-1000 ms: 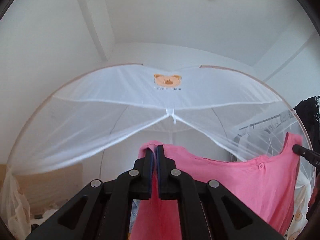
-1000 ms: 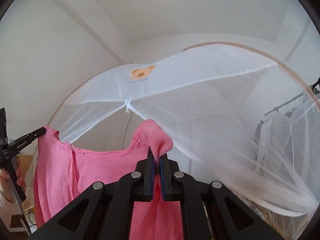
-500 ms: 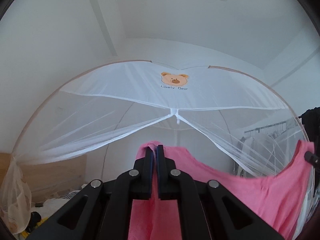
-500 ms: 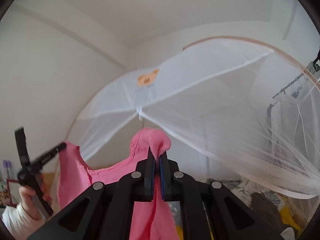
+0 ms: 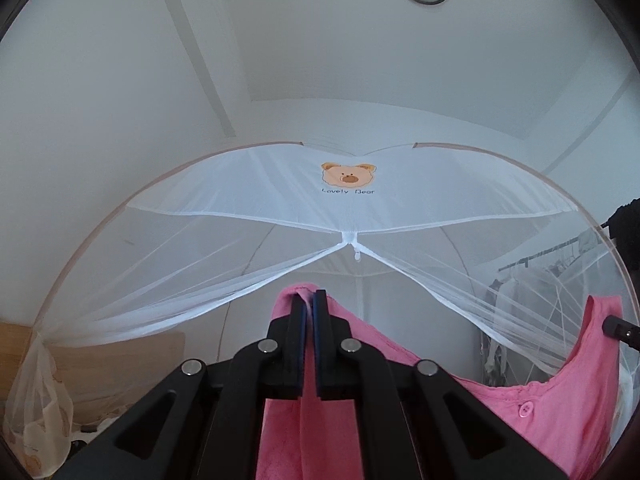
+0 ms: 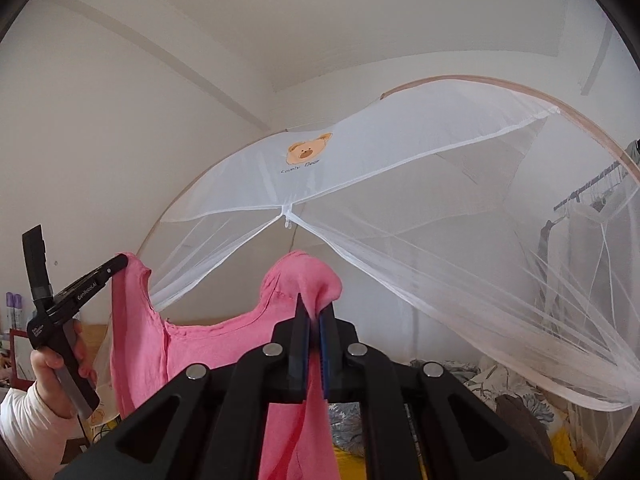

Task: Fold clothes
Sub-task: 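Lift the pink shirt high with both tools to hang it open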

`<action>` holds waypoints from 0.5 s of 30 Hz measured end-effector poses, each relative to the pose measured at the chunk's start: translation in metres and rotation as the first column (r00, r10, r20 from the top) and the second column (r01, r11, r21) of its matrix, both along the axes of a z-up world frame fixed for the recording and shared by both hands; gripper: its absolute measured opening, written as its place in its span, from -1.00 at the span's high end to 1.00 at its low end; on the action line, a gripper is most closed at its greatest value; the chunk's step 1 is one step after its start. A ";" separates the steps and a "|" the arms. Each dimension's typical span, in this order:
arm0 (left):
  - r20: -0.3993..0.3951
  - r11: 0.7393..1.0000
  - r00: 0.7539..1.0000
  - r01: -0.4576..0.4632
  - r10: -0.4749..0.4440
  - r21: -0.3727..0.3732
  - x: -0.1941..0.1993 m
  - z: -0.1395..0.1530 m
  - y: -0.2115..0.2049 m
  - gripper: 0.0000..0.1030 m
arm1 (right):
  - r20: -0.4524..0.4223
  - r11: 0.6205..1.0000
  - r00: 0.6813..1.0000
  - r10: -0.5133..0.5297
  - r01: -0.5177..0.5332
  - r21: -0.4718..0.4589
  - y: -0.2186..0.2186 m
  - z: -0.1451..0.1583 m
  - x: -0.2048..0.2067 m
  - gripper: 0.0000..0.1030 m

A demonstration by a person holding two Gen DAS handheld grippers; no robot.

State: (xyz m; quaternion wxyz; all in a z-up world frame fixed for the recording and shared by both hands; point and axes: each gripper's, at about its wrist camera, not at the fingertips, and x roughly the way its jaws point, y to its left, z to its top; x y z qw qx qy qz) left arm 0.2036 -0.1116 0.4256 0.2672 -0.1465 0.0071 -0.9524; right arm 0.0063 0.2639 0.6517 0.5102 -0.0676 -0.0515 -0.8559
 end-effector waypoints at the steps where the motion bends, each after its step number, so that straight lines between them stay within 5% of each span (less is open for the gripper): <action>1: 0.024 1.000 1.000 -0.005 0.004 0.006 -0.013 -0.004 -0.005 0.94 | 0.019 1.000 1.000 0.005 -0.005 0.001 -0.006 -0.004 -0.011 0.93; 9: 0.238 0.994 0.970 -0.073 0.052 0.080 -0.150 -0.072 -0.059 0.94 | 0.229 0.989 0.973 -0.012 -0.022 0.144 -0.101 -0.084 -0.132 0.93; 15: 0.463 0.986 0.884 -0.130 0.066 0.107 -0.286 -0.171 -0.105 0.94 | 0.410 0.965 0.908 -0.090 -0.021 0.260 -0.174 -0.194 -0.237 0.93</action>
